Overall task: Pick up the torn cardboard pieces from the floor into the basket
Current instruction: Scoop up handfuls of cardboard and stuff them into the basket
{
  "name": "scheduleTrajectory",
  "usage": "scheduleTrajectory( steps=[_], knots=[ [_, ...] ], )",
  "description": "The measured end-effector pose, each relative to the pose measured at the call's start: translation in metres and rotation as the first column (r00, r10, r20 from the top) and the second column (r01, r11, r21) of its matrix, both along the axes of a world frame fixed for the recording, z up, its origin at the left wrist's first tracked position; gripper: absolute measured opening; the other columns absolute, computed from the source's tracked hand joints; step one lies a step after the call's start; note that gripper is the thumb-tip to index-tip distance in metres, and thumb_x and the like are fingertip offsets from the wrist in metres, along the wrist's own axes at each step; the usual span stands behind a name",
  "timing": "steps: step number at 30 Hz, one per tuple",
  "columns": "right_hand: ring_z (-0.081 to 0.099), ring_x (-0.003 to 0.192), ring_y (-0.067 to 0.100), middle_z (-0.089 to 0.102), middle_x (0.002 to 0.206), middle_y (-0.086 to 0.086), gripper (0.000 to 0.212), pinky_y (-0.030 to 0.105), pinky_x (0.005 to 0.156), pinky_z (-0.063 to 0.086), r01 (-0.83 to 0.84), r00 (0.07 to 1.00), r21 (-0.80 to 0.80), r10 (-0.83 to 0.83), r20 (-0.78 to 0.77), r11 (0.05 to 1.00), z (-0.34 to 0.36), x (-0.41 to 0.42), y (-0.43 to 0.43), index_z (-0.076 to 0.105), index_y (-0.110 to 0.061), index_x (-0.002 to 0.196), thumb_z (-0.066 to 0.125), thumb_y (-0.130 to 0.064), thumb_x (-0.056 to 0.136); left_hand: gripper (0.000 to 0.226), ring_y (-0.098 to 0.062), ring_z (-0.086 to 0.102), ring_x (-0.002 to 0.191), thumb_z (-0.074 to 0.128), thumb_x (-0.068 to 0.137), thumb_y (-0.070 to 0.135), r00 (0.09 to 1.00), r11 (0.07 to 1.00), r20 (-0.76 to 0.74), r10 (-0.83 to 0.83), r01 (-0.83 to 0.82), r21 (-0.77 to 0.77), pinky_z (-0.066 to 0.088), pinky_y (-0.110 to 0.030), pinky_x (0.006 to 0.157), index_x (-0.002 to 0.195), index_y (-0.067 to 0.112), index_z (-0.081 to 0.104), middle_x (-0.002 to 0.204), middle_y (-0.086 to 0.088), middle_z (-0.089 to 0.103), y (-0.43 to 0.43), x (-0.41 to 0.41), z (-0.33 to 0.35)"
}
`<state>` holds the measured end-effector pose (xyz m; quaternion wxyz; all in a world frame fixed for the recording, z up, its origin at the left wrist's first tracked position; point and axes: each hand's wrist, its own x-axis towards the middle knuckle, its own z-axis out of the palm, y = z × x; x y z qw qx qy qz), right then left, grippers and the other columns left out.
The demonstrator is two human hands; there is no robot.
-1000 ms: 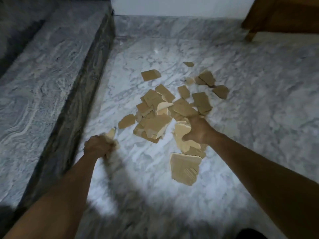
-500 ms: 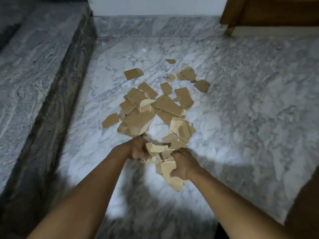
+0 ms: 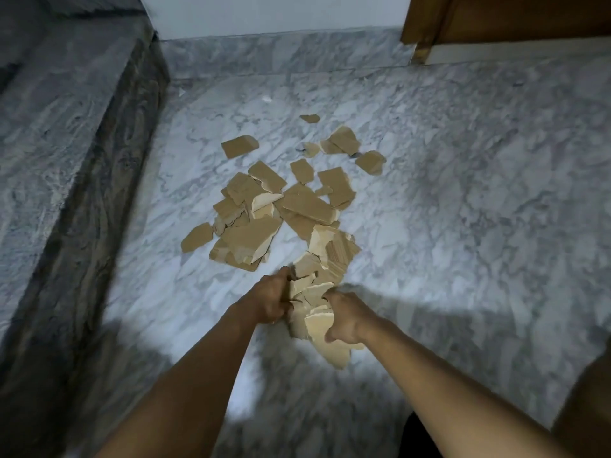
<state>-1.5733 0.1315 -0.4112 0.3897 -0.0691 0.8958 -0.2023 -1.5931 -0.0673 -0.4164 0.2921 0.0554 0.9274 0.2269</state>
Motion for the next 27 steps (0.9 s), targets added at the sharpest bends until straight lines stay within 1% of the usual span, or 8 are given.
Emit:
scheduleTrajectory(
  steps=[2,5,8,12,16,19,24,27],
  knots=[
    [0.048,0.133,0.028,0.044,0.148,0.012,0.090,0.034,0.104,0.046,-0.075,0.996,0.080,0.072,0.045,0.994,0.007,-0.006,0.009,0.038,-0.012,0.148,0.086,-0.021,0.073,0.045,-0.030,0.061,0.104,0.069,0.081,0.014,1.000,0.999,-0.020,0.010,-0.011,-0.032,0.045,-0.031,0.085,0.123,0.014,0.052,0.111,-0.011,0.066,0.001,0.002,0.003],
    [0.056,0.123,0.027,0.051,0.139,0.009,0.082,0.035,0.095,0.052,-0.122,0.991,0.178,0.111,0.070,0.976,0.016,-0.023,0.026,0.045,-0.011,0.139,0.088,-0.022,0.070,0.016,-0.030,0.063,0.097,0.070,0.080,0.017,0.999,0.996,-0.048,-0.026,0.022,-0.085,0.042,-0.026,0.072,0.092,0.008,0.066,0.101,-0.012,0.069,-0.004,0.003,0.004],
    [0.062,0.112,0.029,0.059,0.128,0.009,0.061,0.035,0.086,0.056,-0.062,0.998,0.195,0.066,-0.013,0.979,0.024,-0.041,0.040,0.054,-0.013,0.127,0.082,-0.020,0.073,0.012,-0.026,0.066,0.091,0.072,0.075,0.017,0.999,0.999,-0.021,0.026,-0.026,0.036,0.048,-0.027,0.073,0.086,0.011,0.070,0.095,-0.007,0.071,-0.017,0.005,-0.001],
    [0.054,0.123,0.030,0.053,0.134,0.008,0.040,0.037,0.098,0.049,-0.065,0.958,0.345,0.155,-0.241,0.936,0.024,-0.041,0.045,0.055,-0.015,0.126,0.063,-0.013,0.087,0.032,-0.021,0.054,0.109,0.079,0.075,0.019,0.999,0.982,-0.010,0.047,-0.045,0.184,0.046,-0.032,0.096,0.105,0.011,0.069,0.113,-0.002,0.054,-0.014,0.001,0.009],
    [0.052,0.124,0.029,0.055,0.133,0.007,0.041,0.039,0.098,0.048,-0.087,0.935,0.450,0.229,-0.270,0.889,0.020,-0.031,0.036,0.055,-0.016,0.127,0.063,-0.009,0.088,0.058,-0.025,0.024,0.134,0.074,0.079,0.031,0.979,0.978,-0.045,-0.199,0.195,-0.072,0.033,-0.045,0.109,0.133,0.034,0.051,0.145,-0.002,0.028,0.015,0.014,0.005],
    [0.057,0.121,0.029,0.060,0.129,0.009,0.037,0.036,0.095,0.049,-0.058,0.942,0.400,0.183,-0.281,0.915,0.031,-0.044,0.038,0.057,-0.014,0.125,0.062,-0.009,0.089,0.058,-0.034,0.032,0.127,0.064,0.085,0.020,0.972,0.960,-0.096,-0.215,0.192,-0.205,0.042,-0.050,0.100,0.138,0.032,0.044,0.141,-0.009,0.028,0.028,0.021,-0.001],
    [0.067,0.104,0.025,0.070,0.109,0.007,0.039,0.033,0.083,0.057,-0.035,0.931,0.210,0.108,-0.348,0.977,0.059,-0.084,0.022,0.066,-0.016,0.111,0.076,-0.016,0.073,0.034,-0.034,0.055,0.114,0.064,0.086,0.017,1.000,0.996,-0.023,-0.018,0.016,-0.087,0.043,-0.033,0.089,0.120,0.015,0.060,0.124,-0.014,0.056,-0.003,0.013,0.006],
    [0.067,0.101,0.025,0.066,0.107,0.006,0.037,0.028,0.077,0.054,-0.131,0.937,0.249,0.202,-0.285,0.960,0.065,-0.099,0.001,0.066,-0.013,0.104,0.080,-0.017,0.070,0.032,-0.029,0.058,0.109,0.074,0.076,0.031,1.000,0.998,0.026,0.018,-0.016,-0.059,0.045,-0.028,0.082,0.104,0.017,0.066,0.112,-0.010,0.059,-0.019,0.012,0.012]
  ],
)
